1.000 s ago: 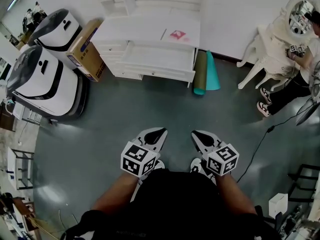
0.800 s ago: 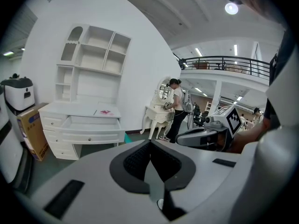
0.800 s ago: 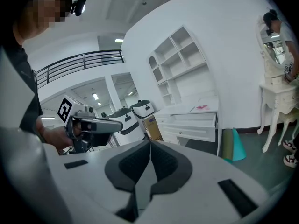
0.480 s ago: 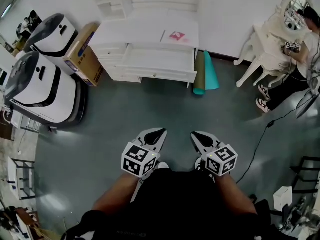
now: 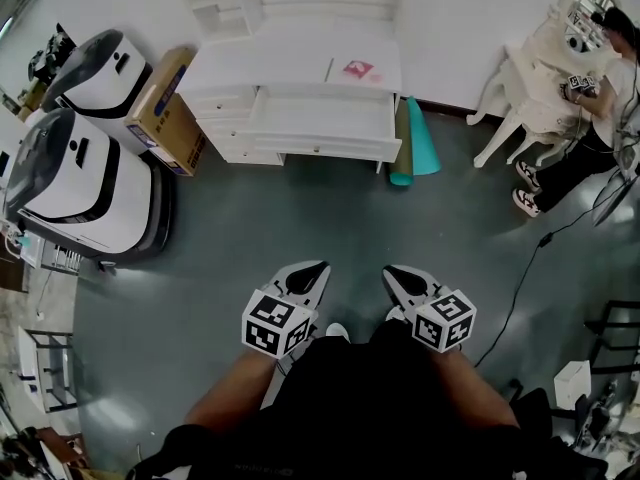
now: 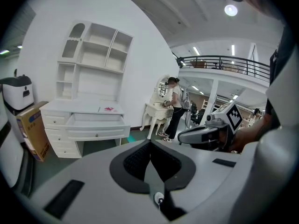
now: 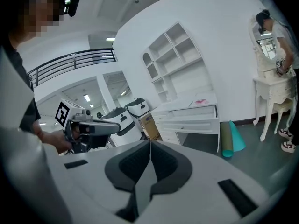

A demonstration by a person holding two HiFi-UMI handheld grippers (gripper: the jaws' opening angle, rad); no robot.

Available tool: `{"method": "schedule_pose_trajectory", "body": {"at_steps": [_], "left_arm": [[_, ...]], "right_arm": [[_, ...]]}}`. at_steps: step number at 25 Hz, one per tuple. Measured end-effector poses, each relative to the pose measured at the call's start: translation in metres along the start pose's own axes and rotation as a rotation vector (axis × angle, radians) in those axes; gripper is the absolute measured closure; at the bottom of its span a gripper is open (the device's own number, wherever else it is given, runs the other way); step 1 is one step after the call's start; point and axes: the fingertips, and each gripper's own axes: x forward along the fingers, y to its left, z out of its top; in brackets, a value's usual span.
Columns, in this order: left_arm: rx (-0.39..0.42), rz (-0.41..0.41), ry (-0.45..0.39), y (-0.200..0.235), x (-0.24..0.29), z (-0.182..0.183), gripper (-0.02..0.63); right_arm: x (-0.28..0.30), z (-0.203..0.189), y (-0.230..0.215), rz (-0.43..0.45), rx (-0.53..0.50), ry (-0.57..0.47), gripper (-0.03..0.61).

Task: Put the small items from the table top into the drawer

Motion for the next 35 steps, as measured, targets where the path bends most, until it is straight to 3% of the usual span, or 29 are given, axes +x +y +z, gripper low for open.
{"method": "schedule_pose_trajectory", "body": {"at_steps": [14,28,35], "left_arm": [[-0.065,0.047,0.003,0.04,0.022,0.006,0.604],[-0.024,0.091,-0.023,0.089,0.124,0.103,0.604],[-0.047,0.115,-0.018,0.1,0.172,0.125,0.604]], "right_arm": [[0.04,0.034,-0.036,0.016,-0.009,-0.01,0.551],[0.089,0.126,-0.149,0.043,-0.006,-0.056,0.551],[0.106,0.152,-0.196,0.079,-0.017,-0.045,0.551]]}}
